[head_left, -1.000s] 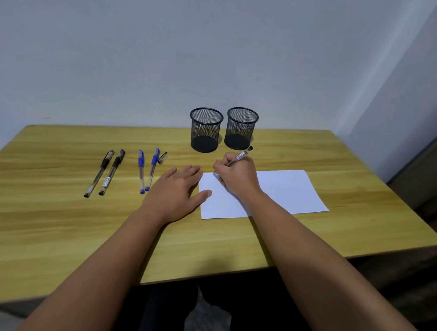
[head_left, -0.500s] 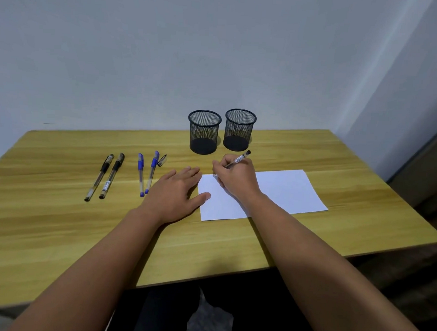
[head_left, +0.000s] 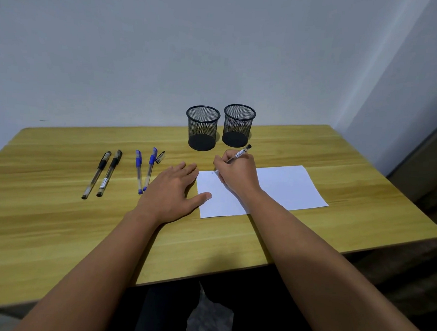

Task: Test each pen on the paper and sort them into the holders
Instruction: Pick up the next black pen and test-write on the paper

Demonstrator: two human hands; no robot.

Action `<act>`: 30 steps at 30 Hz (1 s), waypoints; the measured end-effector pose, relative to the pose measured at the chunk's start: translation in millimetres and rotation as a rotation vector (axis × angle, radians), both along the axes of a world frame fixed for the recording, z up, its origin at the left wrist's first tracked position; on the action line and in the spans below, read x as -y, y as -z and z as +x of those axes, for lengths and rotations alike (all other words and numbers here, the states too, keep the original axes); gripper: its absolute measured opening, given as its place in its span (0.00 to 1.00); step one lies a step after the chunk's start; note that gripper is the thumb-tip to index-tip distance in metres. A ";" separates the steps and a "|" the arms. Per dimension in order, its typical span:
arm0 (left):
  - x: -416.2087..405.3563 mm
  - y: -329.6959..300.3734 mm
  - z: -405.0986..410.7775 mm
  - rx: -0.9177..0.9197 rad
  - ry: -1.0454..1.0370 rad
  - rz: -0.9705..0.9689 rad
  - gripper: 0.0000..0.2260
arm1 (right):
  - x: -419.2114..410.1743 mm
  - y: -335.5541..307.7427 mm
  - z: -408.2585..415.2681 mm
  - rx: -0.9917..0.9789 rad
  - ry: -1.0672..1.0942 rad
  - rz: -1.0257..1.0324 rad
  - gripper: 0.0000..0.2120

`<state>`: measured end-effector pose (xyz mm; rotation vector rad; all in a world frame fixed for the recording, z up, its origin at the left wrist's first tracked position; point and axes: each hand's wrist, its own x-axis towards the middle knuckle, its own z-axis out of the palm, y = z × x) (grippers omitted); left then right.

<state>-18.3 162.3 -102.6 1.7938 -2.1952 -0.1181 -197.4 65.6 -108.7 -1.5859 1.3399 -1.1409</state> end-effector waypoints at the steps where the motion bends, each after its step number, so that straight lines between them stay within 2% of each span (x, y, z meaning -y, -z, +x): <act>1: 0.0 0.0 0.1 -0.001 0.000 -0.001 0.38 | 0.2 0.3 0.3 0.000 0.002 0.002 0.16; 7: -0.3 -1.0 -0.1 -0.004 -0.004 0.000 0.39 | 1.0 0.7 0.9 -0.066 0.038 -0.033 0.16; 23: -1.0 -0.8 -0.3 -0.023 -0.010 -0.002 0.38 | -0.1 -3.5 -1.7 -0.003 0.107 -0.055 0.14; 30: -0.5 0.4 -1.9 -0.016 -0.006 -0.002 0.38 | -3.6 -3.8 -2.9 -0.059 0.109 -0.053 0.15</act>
